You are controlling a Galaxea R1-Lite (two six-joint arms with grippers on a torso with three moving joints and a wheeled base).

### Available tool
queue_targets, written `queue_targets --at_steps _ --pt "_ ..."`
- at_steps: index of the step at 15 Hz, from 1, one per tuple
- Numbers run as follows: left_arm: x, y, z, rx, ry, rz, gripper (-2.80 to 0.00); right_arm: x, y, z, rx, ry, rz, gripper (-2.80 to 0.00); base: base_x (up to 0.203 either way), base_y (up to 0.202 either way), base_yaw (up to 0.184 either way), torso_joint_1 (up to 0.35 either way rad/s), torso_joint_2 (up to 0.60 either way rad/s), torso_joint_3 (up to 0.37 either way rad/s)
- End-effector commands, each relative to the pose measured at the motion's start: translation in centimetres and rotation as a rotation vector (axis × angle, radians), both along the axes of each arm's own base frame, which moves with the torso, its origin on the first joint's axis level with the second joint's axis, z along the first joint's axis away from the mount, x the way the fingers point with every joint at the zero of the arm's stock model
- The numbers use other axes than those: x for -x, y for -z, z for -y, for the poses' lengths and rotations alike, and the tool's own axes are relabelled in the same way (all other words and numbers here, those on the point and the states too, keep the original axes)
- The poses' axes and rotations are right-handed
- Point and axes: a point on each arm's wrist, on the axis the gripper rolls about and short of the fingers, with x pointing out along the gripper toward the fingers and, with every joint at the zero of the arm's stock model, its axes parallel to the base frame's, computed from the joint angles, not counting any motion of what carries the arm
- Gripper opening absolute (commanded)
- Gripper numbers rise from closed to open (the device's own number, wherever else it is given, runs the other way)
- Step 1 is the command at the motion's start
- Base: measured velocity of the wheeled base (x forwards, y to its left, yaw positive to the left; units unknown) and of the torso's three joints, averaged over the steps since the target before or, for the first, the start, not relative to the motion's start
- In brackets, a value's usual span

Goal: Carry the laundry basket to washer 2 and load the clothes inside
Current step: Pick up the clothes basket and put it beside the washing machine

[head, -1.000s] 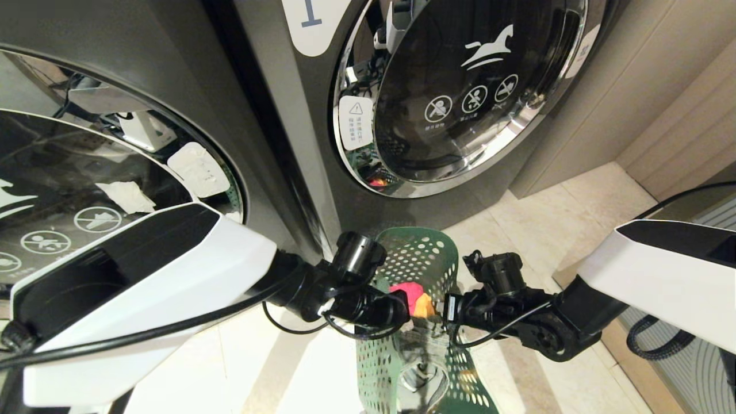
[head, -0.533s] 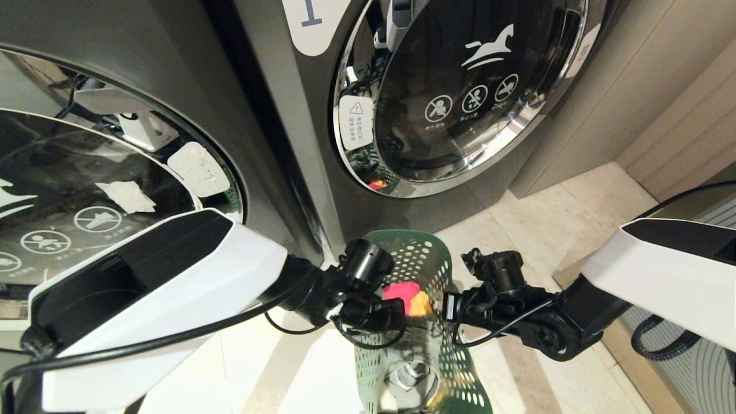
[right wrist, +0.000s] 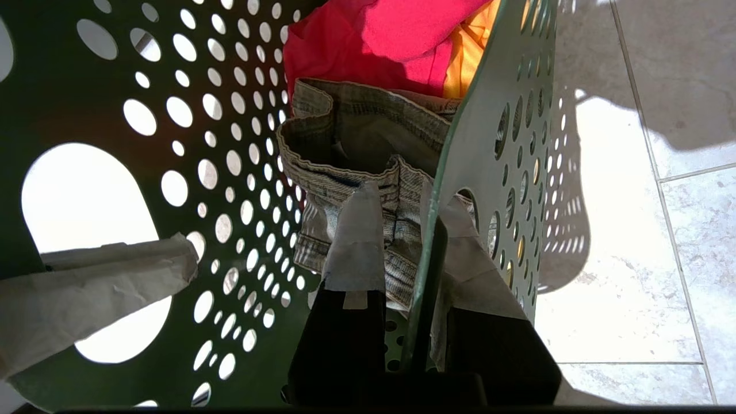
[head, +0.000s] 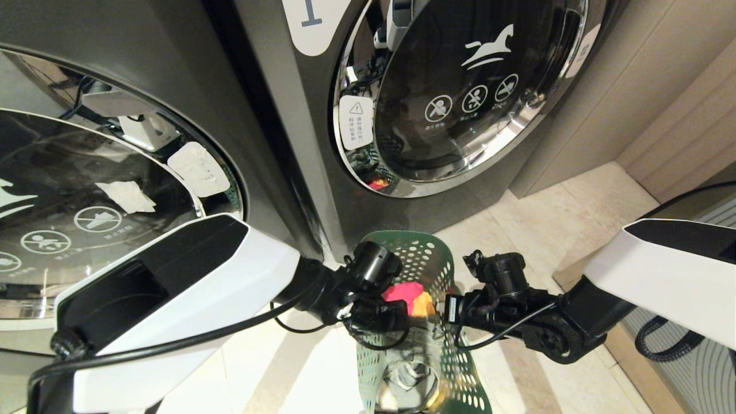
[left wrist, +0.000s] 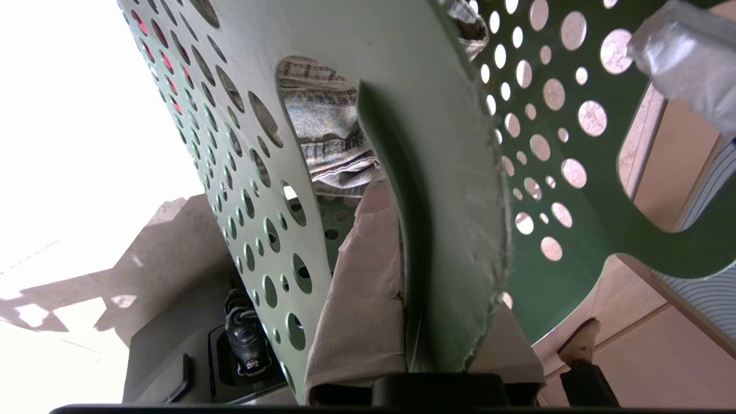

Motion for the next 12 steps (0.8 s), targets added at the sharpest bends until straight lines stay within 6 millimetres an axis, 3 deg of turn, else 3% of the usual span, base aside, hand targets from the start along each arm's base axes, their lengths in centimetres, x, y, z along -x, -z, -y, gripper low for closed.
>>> queue_targets --at_steps 1,12 --pt "-0.03 0.17 0.09 0.0 -0.002 -0.003 -2.8 0.0 0.18 -0.03 -0.003 0.001 -0.004 -2.8 0.0 0.0 0.0 0.0 0.0 0.0" --pt "-0.09 0.07 0.08 0.005 -0.038 0.0 -2.8 0.3 0.59 0.11 0.006 0.004 -0.02 -2.8 0.0 0.0 0.0 0.0 0.0 0.0"
